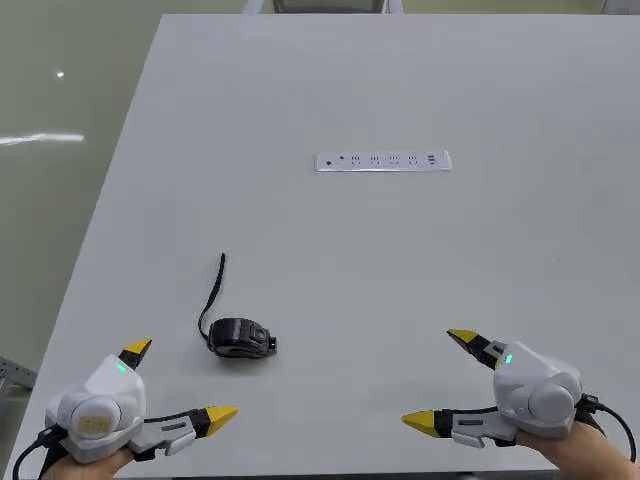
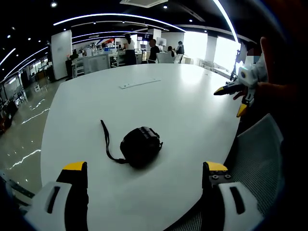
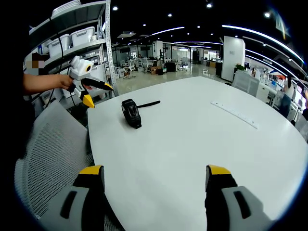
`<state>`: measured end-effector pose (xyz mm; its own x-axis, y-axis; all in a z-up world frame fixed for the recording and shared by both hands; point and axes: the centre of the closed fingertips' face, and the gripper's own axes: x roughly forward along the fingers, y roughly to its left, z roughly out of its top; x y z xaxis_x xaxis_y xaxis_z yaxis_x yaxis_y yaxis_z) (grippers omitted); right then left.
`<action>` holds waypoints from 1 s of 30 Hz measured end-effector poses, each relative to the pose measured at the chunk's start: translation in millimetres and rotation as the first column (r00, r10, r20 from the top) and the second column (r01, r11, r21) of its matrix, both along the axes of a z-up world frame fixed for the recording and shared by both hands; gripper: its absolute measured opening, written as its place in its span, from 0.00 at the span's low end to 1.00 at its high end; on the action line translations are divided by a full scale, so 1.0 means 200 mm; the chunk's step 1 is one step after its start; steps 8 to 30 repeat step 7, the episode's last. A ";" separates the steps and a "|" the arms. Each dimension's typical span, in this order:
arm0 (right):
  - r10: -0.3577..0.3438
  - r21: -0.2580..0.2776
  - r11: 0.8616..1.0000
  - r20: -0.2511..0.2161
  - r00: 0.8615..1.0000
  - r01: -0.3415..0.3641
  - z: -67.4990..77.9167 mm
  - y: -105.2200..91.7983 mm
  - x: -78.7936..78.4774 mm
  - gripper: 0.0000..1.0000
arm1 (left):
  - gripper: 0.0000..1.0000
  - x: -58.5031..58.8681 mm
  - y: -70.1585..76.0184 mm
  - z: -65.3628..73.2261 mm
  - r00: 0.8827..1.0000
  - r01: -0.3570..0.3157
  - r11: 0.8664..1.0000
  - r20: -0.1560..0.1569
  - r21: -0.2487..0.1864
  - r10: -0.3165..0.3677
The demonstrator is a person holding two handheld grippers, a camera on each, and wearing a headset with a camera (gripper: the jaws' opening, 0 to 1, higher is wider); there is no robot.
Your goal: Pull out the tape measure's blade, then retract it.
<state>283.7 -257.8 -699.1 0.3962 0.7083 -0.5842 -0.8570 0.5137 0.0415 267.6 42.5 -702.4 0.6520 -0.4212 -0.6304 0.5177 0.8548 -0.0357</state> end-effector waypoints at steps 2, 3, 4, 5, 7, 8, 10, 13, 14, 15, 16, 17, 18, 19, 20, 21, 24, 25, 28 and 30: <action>-0.001 0.003 1.000 -0.004 1.000 0.001 0.00 0.00 0.00 0.88 | 0.99 0.00 0.00 0.00 1.000 0.000 1.000 0.000 -0.004 0.000; -0.001 0.002 1.000 -0.003 1.000 0.001 0.00 -0.01 0.00 0.88 | 0.99 0.00 0.00 0.00 1.000 0.001 1.000 0.000 -0.005 -0.001; -0.001 0.000 1.000 -0.003 1.000 0.001 0.00 -0.01 0.00 0.88 | 0.99 0.01 0.00 0.00 1.000 0.001 1.000 0.003 -0.007 -0.001; -0.001 0.000 1.000 -0.003 1.000 0.001 0.00 -0.01 0.01 0.88 | 0.99 0.01 0.00 0.00 1.000 0.001 1.000 0.004 -0.009 -0.001; 0.000 0.003 1.000 -0.001 1.000 0.000 0.00 -0.01 0.01 0.89 | 0.99 0.01 -0.01 0.00 1.000 -0.001 1.000 0.007 -0.019 0.001; 0.000 0.003 1.000 -0.001 1.000 0.000 0.00 -0.01 0.01 0.89 | 0.99 0.01 -0.01 0.00 1.000 -0.001 1.000 0.007 -0.019 0.001; 0.000 0.003 1.000 -0.001 1.000 0.000 0.00 -0.01 0.01 0.89 | 0.99 0.01 -0.01 0.00 1.000 -0.001 1.000 0.007 -0.019 0.001; 0.000 0.003 1.000 -0.001 1.000 0.000 0.00 -0.01 0.01 0.89 | 0.99 0.01 -0.01 0.00 1.000 -0.001 1.000 0.007 -0.019 0.001; 0.000 0.003 1.000 -0.001 1.000 0.000 0.00 -0.01 0.01 0.89 | 0.99 0.01 -0.01 0.00 1.000 -0.001 1.000 0.007 -0.019 0.001; 0.000 0.003 1.000 -0.001 1.000 0.000 0.00 -0.01 0.01 0.89 | 0.99 0.01 -0.01 0.00 1.000 -0.001 1.000 0.007 -0.019 0.001; 0.000 0.003 1.000 -0.001 1.000 0.000 0.00 -0.01 0.01 0.89 | 0.99 0.01 -0.01 0.00 1.000 -0.001 1.000 0.007 -0.019 0.001; 0.000 0.003 1.000 -0.001 1.000 0.000 0.00 -0.01 0.01 0.89 | 0.99 0.01 -0.01 0.00 1.000 -0.001 1.000 0.007 -0.019 0.001; 0.000 0.003 1.000 -0.001 1.000 0.000 0.00 -0.01 0.01 0.89 | 0.99 0.01 -0.01 0.00 1.000 -0.001 1.000 0.007 -0.019 0.001; 0.000 0.003 1.000 -0.001 1.000 0.000 0.00 -0.01 0.01 0.89 | 0.99 0.01 -0.01 0.00 1.000 -0.001 1.000 0.007 -0.019 0.001; 0.000 0.003 1.000 -0.001 1.000 0.000 0.00 -0.01 0.01 0.89 | 0.99 0.01 -0.01 0.00 1.000 -0.001 1.000 0.007 -0.019 0.001; 0.000 0.003 1.000 -0.001 1.000 0.000 0.00 -0.01 0.01 0.89 | 0.99 0.01 -0.01 0.00 1.000 -0.001 1.000 0.007 -0.019 0.001; 0.000 0.003 1.000 -0.001 1.000 0.000 0.00 -0.01 0.01 0.89 | 0.99 0.01 -0.01 0.00 1.000 -0.001 1.000 0.007 -0.019 0.001; 0.000 0.003 1.000 -0.001 1.000 0.000 0.00 -0.01 0.01 0.89 | 0.99 0.01 -0.01 0.00 1.000 -0.001 1.000 0.007 -0.019 0.001; 0.000 0.003 1.000 -0.001 1.000 0.000 0.00 -0.01 0.01 0.89 | 0.99 0.01 -0.01 0.00 1.000 -0.001 1.000 0.007 -0.019 0.001; 0.000 0.003 1.000 -0.001 1.000 0.000 0.00 -0.01 0.01 0.89 | 0.99 0.01 -0.01 0.00 1.000 -0.001 1.000 0.007 -0.019 0.001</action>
